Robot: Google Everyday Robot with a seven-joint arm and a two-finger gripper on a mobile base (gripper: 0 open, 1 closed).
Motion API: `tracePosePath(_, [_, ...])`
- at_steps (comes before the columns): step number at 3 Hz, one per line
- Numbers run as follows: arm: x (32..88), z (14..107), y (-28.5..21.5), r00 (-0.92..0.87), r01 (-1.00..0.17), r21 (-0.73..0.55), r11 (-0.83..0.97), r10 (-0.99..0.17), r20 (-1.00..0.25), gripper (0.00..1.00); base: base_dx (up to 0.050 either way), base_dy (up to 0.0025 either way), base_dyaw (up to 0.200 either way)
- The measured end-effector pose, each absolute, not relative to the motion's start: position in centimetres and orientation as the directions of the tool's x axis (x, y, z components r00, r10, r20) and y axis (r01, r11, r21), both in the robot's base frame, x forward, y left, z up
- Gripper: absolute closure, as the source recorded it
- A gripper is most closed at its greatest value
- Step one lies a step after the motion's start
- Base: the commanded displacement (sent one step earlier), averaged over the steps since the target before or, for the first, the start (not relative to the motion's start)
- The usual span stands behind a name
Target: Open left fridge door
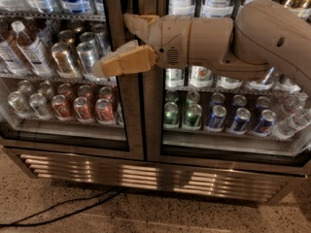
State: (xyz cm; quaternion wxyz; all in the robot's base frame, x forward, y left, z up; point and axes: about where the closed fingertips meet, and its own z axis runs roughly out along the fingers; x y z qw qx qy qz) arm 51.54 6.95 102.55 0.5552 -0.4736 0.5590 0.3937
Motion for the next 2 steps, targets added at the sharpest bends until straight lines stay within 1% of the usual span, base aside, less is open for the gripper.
tracePosePath(1, [51.54,102.55,6.95,0.065,-0.967,-0.086,0.241,-0.092,-0.994,0.00,0.000,0.00003,0.192])
tracePosePath(2, [51.54,102.55,6.95,0.065,-0.967,-0.086,0.241,-0.092,-0.994,0.00,0.000,0.00000,0.000])
